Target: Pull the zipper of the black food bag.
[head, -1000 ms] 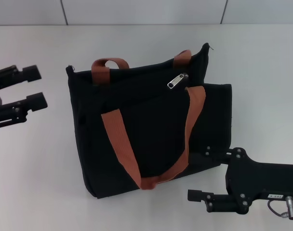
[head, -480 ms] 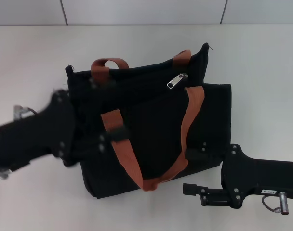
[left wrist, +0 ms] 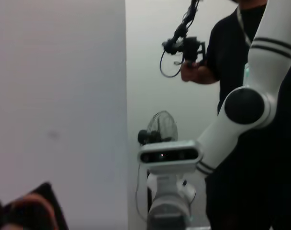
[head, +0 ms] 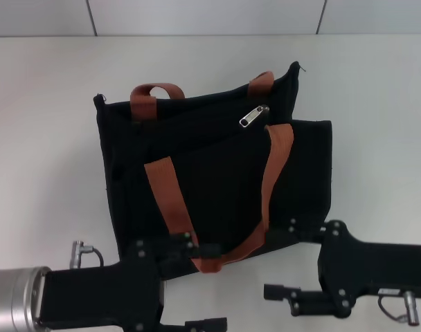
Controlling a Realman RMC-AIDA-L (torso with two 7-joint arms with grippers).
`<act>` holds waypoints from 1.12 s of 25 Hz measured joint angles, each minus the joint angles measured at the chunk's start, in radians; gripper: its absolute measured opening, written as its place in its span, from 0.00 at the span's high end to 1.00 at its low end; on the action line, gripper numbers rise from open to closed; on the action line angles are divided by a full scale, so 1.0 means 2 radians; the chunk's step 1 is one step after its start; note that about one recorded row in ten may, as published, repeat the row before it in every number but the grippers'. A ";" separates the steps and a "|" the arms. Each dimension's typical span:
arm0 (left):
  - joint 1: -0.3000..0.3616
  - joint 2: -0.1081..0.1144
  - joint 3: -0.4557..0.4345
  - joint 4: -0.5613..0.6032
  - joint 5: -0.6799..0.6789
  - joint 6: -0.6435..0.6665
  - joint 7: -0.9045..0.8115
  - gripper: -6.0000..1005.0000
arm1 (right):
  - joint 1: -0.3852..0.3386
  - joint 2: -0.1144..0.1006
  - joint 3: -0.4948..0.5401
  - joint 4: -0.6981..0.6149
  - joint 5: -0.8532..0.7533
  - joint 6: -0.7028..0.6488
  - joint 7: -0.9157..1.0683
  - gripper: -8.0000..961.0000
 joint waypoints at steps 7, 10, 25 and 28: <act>0.034 0.015 0.003 0.001 0.017 -0.091 -0.018 0.22 | -0.012 0.000 -0.015 0.014 -0.028 0.006 -0.004 0.24; 0.030 0.021 -0.002 0.002 0.018 -0.102 -0.031 0.22 | -0.019 0.001 -0.015 0.016 -0.030 0.008 -0.004 0.24; -0.023 0.034 -0.011 0.014 0.056 -0.111 -0.085 0.22 | -0.023 0.002 -0.015 0.026 -0.029 0.036 -0.013 0.24; -0.016 0.034 -0.008 0.014 0.060 -0.095 -0.087 0.22 | -0.023 0.002 -0.012 0.027 -0.028 0.041 -0.013 0.24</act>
